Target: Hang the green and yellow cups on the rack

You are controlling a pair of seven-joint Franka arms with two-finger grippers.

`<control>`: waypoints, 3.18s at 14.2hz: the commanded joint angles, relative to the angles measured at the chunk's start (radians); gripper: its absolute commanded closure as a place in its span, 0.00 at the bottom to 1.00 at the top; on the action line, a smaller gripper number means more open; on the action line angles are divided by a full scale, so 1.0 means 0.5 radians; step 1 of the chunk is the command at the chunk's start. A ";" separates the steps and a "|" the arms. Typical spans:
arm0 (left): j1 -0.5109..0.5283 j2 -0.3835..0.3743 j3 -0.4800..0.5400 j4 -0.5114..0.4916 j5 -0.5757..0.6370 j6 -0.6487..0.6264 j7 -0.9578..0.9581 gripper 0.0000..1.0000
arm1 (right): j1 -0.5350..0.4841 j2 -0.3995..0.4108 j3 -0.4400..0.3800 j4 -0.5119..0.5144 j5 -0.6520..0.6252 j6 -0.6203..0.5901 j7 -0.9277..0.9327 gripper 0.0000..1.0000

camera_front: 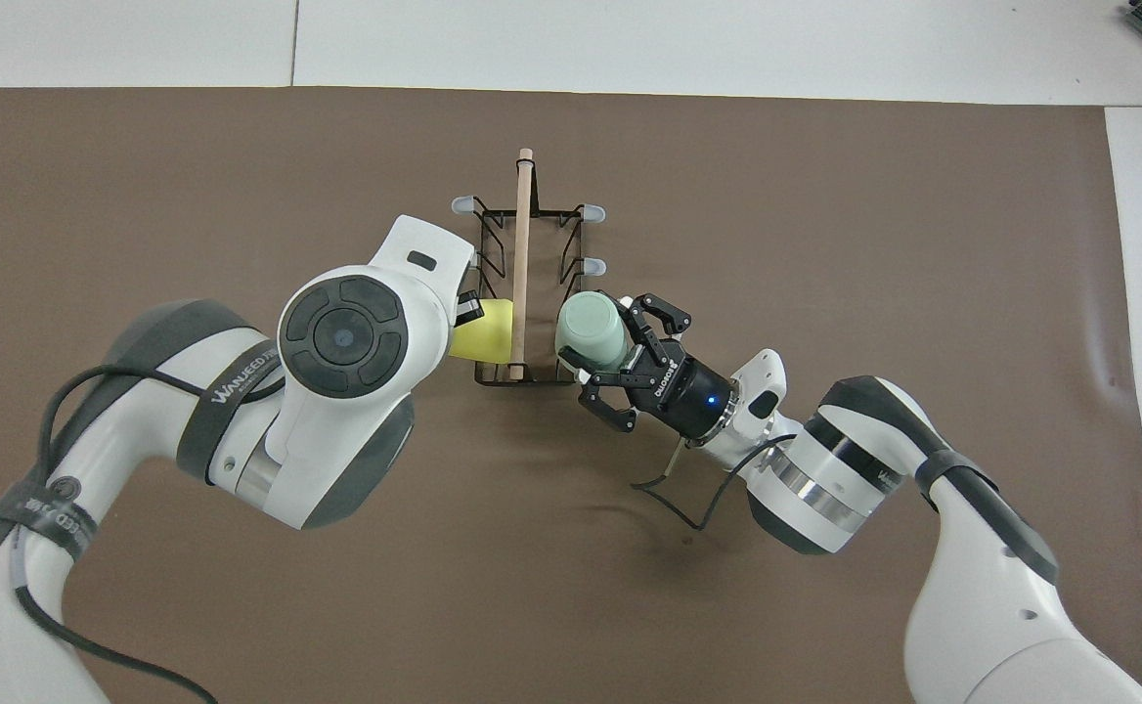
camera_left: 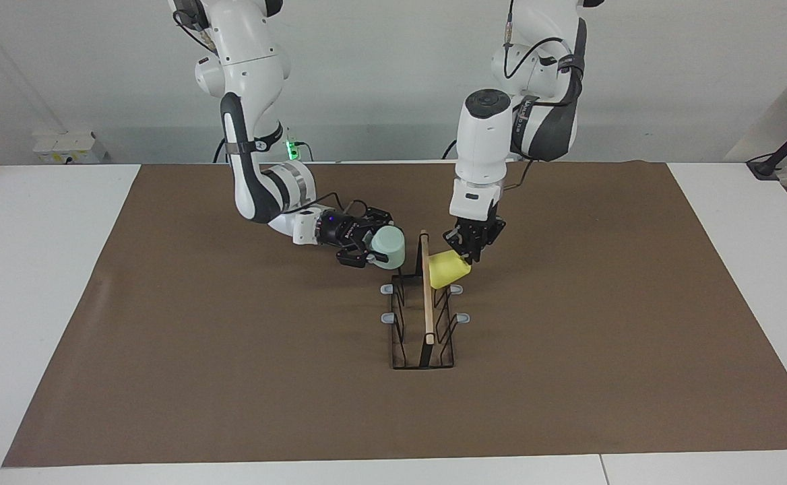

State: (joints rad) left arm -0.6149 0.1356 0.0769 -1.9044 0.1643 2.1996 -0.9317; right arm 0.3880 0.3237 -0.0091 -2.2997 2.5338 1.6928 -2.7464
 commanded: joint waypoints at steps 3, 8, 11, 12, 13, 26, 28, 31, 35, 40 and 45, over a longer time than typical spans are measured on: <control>-0.037 -0.044 0.000 0.185 -0.147 -0.230 0.047 0.81 | 0.009 0.028 0.012 0.013 0.148 0.029 -0.235 0.33; 0.109 -0.145 0.012 0.210 -0.297 -0.312 0.325 0.81 | -0.015 0.028 0.006 0.016 0.102 0.090 -0.229 0.00; 0.269 -0.240 0.033 0.210 -0.390 -0.487 0.761 0.81 | -0.015 0.028 0.009 0.016 0.099 0.106 -0.226 0.00; 0.336 -0.259 0.033 0.210 -0.390 -0.548 0.877 0.80 | -0.015 0.028 0.009 0.016 0.099 0.124 -0.223 0.00; 0.407 -0.289 0.033 0.210 -0.390 -0.597 0.985 0.80 | -0.018 0.028 0.009 0.019 0.096 0.142 -0.220 0.00; 0.991 -0.336 0.046 0.406 -0.378 -0.905 1.860 0.39 | -0.012 -0.678 0.000 0.224 -0.669 1.366 0.641 0.00; 0.991 -0.336 0.040 0.458 -0.365 -0.911 1.869 0.08 | -0.128 -0.742 0.000 0.292 -1.166 1.440 0.923 0.00; 0.978 -0.327 0.027 0.511 -0.365 -0.914 1.882 0.00 | -0.288 -0.776 0.000 0.402 -1.872 1.395 1.353 0.00; 1.000 -0.314 0.009 0.621 -0.362 -1.055 1.885 0.00 | -0.445 -0.773 0.000 0.540 -2.419 1.134 1.752 0.00; 1.052 -0.320 0.006 0.634 -0.356 -1.171 2.016 0.00 | -0.481 -0.773 -0.009 0.672 -3.069 0.929 2.283 0.00; 1.095 -0.333 -0.013 0.624 -0.359 -1.227 2.026 0.00 | -0.583 -0.773 -0.009 0.859 -3.723 0.487 2.792 0.00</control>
State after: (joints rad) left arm -0.0935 -0.0275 0.0870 -1.6045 -0.0143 1.6159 0.0614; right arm 0.1155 -0.0662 -0.0203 -1.9184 0.7863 2.0195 -1.4568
